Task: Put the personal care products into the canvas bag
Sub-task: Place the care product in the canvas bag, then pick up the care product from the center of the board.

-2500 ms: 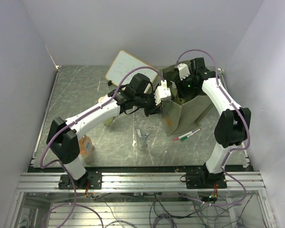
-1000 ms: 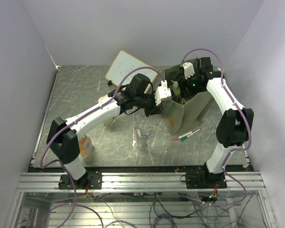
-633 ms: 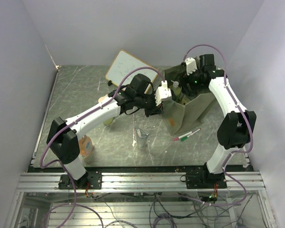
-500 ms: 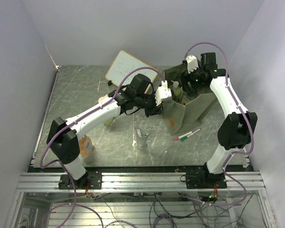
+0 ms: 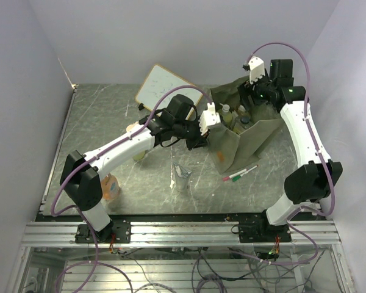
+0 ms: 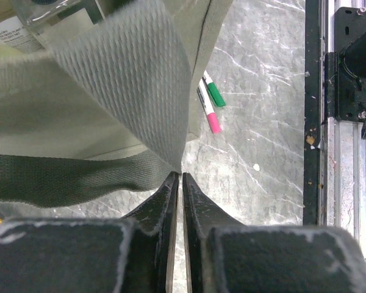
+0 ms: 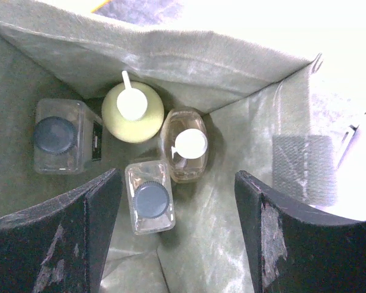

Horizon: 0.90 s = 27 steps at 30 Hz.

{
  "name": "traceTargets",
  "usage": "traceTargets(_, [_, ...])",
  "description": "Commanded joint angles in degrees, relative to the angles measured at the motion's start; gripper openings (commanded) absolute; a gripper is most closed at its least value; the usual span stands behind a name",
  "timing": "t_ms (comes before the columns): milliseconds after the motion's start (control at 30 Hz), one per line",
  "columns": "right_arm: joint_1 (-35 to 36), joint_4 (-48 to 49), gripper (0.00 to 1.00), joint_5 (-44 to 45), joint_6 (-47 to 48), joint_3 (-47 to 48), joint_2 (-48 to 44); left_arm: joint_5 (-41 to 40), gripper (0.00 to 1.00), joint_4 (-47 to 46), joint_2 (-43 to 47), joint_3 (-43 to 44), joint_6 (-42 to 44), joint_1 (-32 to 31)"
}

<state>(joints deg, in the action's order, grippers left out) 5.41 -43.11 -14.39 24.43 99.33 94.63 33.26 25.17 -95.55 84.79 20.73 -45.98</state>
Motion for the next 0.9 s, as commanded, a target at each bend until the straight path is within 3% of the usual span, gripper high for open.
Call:
traceTargets(0, [-0.5,-0.9,0.74,-1.7,-1.0,2.9,-3.4,-1.2,0.18,0.8,2.0,3.1,-0.2,-0.6])
traceTargets(167, [-0.4,-0.4,0.74,-4.3,-2.0,3.2,-6.9,-3.7,0.26,4.1,3.8,5.0,2.1,-0.6])
traceTargets(467, [-0.3,-0.3,0.75,-11.2,-1.9,0.9,-12.2,-14.2,0.52,16.0,9.1,8.1,11.7,-0.5])
traceTargets(633, [0.1,-0.7,0.76,-15.0,-1.2,-1.0,-14.1,-21.4,0.57,18.9,14.2,6.9,12.4,1.1])
traceTargets(867, [0.4,-1.7,0.77,-16.4,0.0,-1.2,-15.3,-25.6,0.62,20.9,20.7,3.0,11.7,9.1])
